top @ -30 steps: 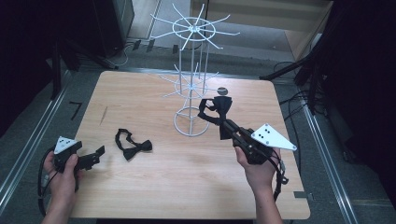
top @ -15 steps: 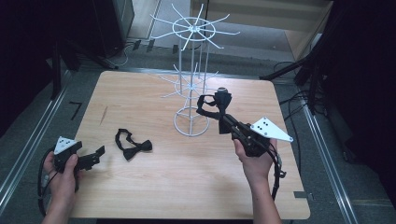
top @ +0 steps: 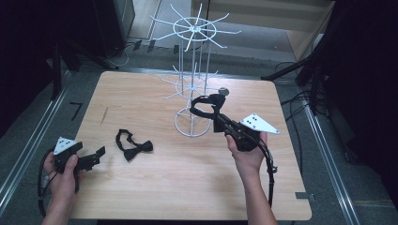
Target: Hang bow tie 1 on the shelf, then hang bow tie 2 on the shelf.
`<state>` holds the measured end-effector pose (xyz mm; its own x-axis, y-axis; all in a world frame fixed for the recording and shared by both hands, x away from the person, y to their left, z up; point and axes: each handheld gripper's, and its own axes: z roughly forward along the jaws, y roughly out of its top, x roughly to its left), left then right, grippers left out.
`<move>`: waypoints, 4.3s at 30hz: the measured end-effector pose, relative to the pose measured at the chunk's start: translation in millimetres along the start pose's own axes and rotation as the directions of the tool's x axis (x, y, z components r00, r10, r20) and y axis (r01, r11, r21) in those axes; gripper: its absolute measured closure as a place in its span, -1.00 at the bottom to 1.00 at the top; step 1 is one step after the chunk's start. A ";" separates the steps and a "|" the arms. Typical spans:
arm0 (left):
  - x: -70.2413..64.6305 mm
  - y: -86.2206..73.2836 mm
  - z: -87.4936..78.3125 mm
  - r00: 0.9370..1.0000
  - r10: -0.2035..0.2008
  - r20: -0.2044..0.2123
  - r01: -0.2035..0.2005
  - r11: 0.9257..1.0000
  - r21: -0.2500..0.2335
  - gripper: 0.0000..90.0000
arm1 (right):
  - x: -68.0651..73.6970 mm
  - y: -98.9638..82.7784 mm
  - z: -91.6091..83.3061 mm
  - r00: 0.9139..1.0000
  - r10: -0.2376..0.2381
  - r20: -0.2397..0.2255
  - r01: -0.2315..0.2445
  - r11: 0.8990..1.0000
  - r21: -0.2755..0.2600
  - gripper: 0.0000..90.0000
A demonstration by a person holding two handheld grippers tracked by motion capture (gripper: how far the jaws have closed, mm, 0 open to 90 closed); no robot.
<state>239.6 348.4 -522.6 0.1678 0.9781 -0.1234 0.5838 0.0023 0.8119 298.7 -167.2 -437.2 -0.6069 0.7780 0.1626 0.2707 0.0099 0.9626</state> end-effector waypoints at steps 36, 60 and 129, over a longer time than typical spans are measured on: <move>0.5 -0.1 0.2 1.000 -0.003 0.007 0.003 1.000 -0.002 -0.83 | 1.6 -39.1 41.5 0.998 0.041 0.045 -0.046 0.993 0.111 0.37; 0.7 0.0 0.5 1.000 -0.010 0.008 0.010 1.000 -0.002 -0.83 | 50.9 -64.7 54.2 0.997 -0.005 -0.071 0.022 0.967 0.253 0.02; 2.8 -0.1 0.1 0.999 -0.023 0.023 0.023 1.000 -0.010 -0.83 | 155.4 -78.4 153.5 0.969 -0.030 -0.246 0.126 0.915 0.382 0.15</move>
<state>240.1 351.1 -523.1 0.1730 0.9726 -0.1552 0.5797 0.0269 0.8144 297.9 49.4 -520.7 -0.7800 0.5988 0.1817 0.4572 0.3471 0.8188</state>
